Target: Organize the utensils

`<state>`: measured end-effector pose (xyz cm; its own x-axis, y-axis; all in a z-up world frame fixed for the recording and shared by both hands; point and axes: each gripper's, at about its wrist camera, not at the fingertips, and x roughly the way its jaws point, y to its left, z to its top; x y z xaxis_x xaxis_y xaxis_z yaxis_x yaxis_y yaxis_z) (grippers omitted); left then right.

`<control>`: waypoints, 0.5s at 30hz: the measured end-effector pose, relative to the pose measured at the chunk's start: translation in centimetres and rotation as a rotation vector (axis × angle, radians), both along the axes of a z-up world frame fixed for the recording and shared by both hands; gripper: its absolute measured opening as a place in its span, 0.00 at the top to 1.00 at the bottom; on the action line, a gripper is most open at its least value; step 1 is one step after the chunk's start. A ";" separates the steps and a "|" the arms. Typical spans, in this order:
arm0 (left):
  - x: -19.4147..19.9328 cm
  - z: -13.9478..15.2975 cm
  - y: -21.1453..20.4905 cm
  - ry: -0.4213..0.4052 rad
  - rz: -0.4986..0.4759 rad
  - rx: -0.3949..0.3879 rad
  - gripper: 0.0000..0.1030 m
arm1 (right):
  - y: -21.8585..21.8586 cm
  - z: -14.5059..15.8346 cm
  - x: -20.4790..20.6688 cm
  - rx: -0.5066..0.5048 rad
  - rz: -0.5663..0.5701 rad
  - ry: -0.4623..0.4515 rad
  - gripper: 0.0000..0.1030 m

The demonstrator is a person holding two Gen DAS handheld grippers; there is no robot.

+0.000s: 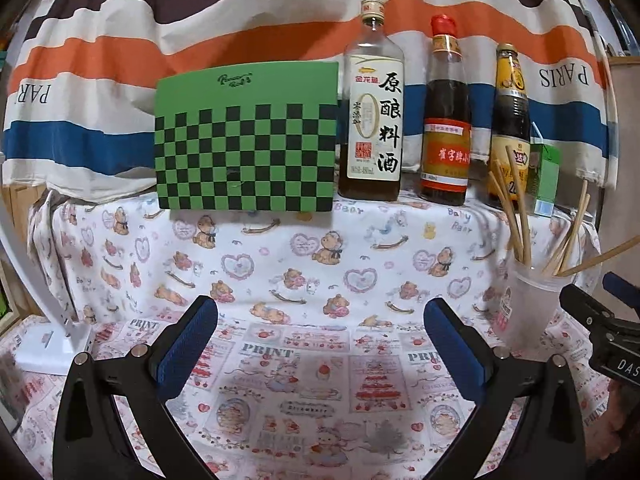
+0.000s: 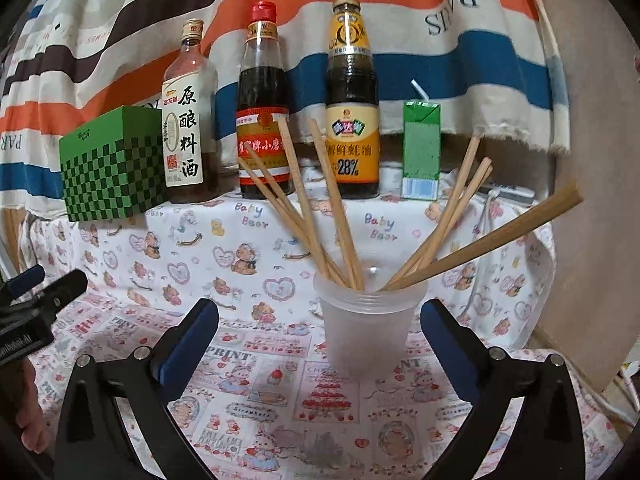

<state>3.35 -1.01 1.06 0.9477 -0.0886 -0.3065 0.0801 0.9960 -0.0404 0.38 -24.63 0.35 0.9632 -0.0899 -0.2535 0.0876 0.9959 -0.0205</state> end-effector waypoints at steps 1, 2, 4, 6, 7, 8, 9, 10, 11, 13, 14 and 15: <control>0.0 0.0 0.0 0.000 -0.001 0.000 0.01 | 0.0 0.0 -0.1 -0.006 -0.002 -0.004 0.01; 0.0 0.0 0.0 0.000 0.000 0.002 0.01 | 0.2 0.0 -0.2 -0.014 -0.006 -0.006 0.01; 0.1 0.0 -0.1 0.005 0.001 0.005 0.01 | 0.2 0.0 0.0 -0.016 -0.012 0.001 0.01; 0.2 -0.1 -0.3 0.011 -0.004 0.012 0.01 | 0.0 0.0 0.0 -0.009 -0.018 0.003 0.01; 0.2 -0.1 -0.3 0.014 -0.015 0.013 0.01 | -0.1 0.0 0.0 -0.008 -0.016 0.003 0.00; 0.2 -0.1 -0.4 0.014 -0.023 0.016 0.01 | 0.0 0.0 0.0 -0.010 -0.016 0.004 0.00; 0.2 -0.1 -0.5 0.012 -0.025 0.019 0.01 | 0.0 0.0 0.0 -0.013 -0.016 0.005 0.00; 0.2 -0.1 -0.6 0.010 -0.025 0.024 0.01 | 0.1 0.0 0.0 -0.015 -0.015 0.004 0.00; 0.2 -0.1 -0.7 0.012 -0.023 0.028 0.01 | 0.0 0.0 0.0 -0.015 -0.015 0.005 0.00; 0.3 -0.1 -0.7 0.015 -0.011 0.033 0.01 | 0.1 0.0 0.0 -0.012 -0.016 0.006 0.00; 0.3 -0.1 -0.6 0.014 -0.008 0.030 0.01 | 0.1 0.0 0.0 -0.012 -0.017 0.004 0.00; 0.3 -0.1 -0.6 0.013 -0.006 0.028 0.01 | 0.1 0.0 0.1 -0.013 -0.017 0.004 0.00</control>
<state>3.62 -1.57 0.99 0.9431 -0.0852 -0.3214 0.0854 0.9963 -0.0134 0.45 -24.52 0.35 0.9605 -0.1098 -0.2559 0.1045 0.9939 -0.0343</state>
